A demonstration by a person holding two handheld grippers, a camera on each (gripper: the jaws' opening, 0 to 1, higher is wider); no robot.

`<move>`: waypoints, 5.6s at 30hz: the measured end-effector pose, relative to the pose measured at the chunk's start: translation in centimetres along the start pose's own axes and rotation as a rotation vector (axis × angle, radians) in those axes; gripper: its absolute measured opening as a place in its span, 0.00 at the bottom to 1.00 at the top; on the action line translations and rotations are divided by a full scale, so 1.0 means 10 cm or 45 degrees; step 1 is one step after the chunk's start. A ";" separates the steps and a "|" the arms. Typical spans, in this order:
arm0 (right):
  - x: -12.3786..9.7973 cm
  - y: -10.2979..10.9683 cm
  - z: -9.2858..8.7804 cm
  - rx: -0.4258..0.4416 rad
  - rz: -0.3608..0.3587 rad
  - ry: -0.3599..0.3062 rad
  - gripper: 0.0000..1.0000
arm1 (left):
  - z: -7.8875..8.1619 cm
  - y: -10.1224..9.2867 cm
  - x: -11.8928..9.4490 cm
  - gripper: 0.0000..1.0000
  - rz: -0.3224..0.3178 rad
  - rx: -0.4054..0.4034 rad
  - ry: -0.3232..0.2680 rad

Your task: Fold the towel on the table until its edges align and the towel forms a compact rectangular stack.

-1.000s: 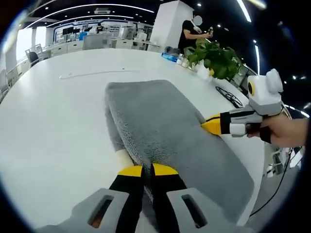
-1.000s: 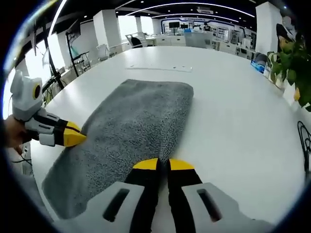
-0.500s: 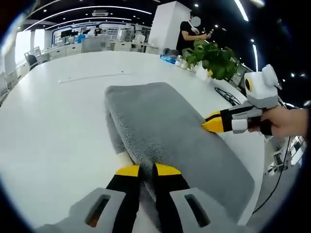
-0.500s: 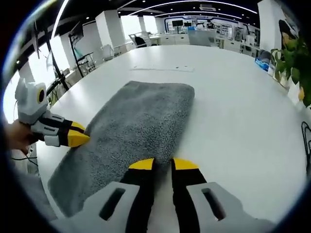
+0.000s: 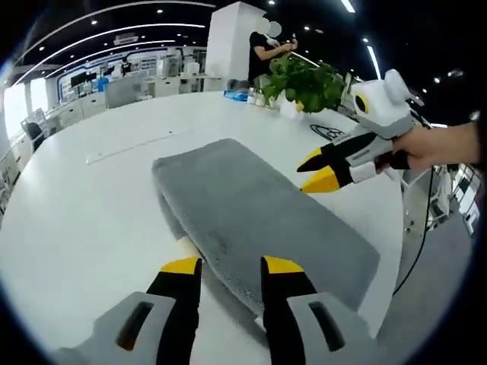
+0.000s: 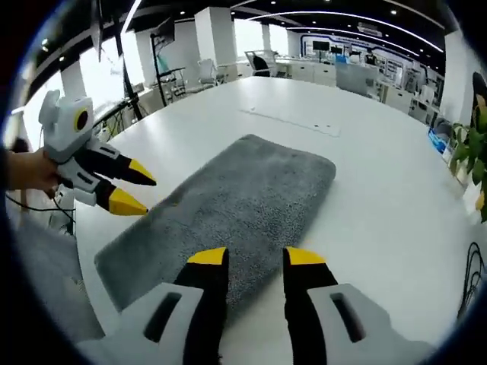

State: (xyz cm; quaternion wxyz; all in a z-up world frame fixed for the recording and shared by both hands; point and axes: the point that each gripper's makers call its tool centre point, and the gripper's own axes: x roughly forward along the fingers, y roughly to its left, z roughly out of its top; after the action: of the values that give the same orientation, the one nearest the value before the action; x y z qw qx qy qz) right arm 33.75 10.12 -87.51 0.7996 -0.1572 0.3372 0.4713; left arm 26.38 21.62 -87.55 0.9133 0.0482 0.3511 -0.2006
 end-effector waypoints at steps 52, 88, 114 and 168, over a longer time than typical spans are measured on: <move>-0.42 1.27 -0.94 -0.459 0.400 0.198 0.23 | -0.57 -1.31 -0.07 0.31 -0.385 0.521 0.139; -0.29 1.15 -1.05 -0.590 0.194 0.221 0.05 | -0.62 -1.26 0.07 0.25 -0.272 0.598 0.146; -0.50 1.12 -0.55 -0.241 0.277 0.094 0.04 | -0.41 -1.02 -0.05 0.11 -0.046 0.753 0.058; -0.66 0.73 -0.22 -0.608 -0.091 -0.150 0.07 | 0.18 -0.76 -0.27 0.07 -0.082 0.472 -0.014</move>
State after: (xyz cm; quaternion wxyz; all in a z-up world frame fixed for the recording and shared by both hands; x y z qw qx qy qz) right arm 24.38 8.25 -84.08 0.7741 -0.3259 0.1634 0.5175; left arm 22.68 15.19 -84.04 0.8838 0.2034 0.3046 -0.2912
